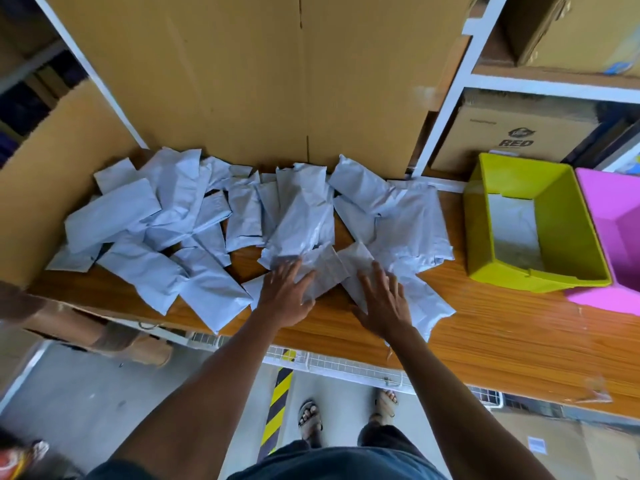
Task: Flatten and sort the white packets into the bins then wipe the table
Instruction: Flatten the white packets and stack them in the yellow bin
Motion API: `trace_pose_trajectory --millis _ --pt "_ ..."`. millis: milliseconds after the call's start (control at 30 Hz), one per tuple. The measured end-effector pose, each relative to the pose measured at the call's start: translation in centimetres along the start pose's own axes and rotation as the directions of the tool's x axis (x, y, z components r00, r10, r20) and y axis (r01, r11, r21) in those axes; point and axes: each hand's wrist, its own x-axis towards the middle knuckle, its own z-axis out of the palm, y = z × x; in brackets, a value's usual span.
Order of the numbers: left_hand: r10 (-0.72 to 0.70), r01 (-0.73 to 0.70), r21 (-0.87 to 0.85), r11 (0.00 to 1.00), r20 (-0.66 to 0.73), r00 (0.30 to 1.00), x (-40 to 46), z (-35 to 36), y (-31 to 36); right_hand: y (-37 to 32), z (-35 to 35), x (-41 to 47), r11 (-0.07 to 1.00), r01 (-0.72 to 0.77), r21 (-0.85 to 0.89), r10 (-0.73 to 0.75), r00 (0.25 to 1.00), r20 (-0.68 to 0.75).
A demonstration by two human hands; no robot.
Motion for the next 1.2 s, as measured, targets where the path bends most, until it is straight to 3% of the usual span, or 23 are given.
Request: trace_pose_trajectory --millis 233,367,667,867,1033,1200 --pt "-0.071 0.07 -0.027 0.997 -0.051 0.996 0.2 0.4 1.7 -2.1 0.0 -0.2 0.996 -0.088 -0.021 0.087 0.995 -0.042" --pt "-0.032 0.031 -0.019 0.999 -0.053 0.998 0.1 1.3 2.3 -3.6 0.4 -0.6 0.992 -0.124 -0.023 0.12 0.985 -0.126" --pt "0.08 -0.085 -0.034 0.996 -0.142 0.987 -2.7 4.0 4.0 -4.4 2.4 -0.1 0.991 -0.128 0.047 0.133 0.984 -0.116" --pt "-0.051 0.032 -0.094 0.995 -0.211 0.976 -1.5 4.8 4.4 -3.8 2.3 -0.8 0.989 -0.147 0.035 0.151 0.973 -0.176" --pt "-0.003 -0.007 -0.056 0.998 -0.179 0.984 -2.1 4.9 4.2 -3.5 2.4 -1.1 0.987 -0.158 0.02 0.159 0.97 -0.184" --pt "-0.047 0.035 -0.078 0.996 -0.158 0.986 -1.9 6.1 5.1 -2.7 3.2 -1.1 0.993 -0.105 0.049 0.114 0.965 -0.237"
